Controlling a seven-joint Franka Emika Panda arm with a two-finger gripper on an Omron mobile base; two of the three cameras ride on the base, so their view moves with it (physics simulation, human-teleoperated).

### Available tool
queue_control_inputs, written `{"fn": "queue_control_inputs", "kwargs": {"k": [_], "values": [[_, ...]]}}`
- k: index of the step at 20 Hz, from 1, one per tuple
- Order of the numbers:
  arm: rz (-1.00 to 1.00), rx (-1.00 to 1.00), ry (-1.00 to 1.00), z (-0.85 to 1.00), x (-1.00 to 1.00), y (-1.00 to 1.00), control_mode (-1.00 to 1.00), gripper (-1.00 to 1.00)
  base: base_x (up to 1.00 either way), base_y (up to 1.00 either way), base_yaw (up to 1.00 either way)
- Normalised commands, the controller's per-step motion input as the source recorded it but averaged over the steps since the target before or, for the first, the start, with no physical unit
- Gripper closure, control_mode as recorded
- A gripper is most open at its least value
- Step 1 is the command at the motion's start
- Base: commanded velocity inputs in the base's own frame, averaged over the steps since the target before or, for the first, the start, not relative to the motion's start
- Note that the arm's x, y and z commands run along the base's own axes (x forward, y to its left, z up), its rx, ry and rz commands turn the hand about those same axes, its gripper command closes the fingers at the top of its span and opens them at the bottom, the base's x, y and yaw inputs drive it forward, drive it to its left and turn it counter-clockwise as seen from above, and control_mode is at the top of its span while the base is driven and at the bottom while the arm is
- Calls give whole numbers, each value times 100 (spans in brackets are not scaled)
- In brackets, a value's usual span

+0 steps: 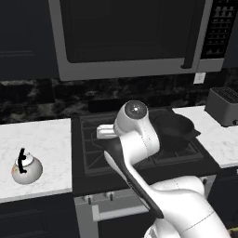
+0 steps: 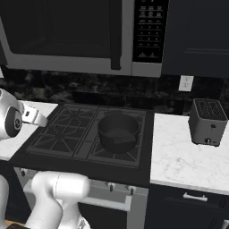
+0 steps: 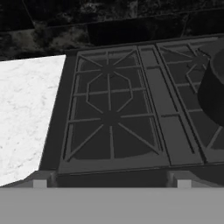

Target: Pick the kettle from the counter and place it on a stove burner. Then turn the burner on.

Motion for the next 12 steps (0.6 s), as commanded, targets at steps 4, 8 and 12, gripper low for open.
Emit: {"fn": "queue_control_inputs", "kwargs": {"k": [4,8,12], "values": [[0,5,0,-4,-6,71,-100,-100,0,0,0],[1,1,1,0,-1,69,-100,-100,0,0,0],[2,0,4,-6,0,61,-100,-100,0,0,0]]}}
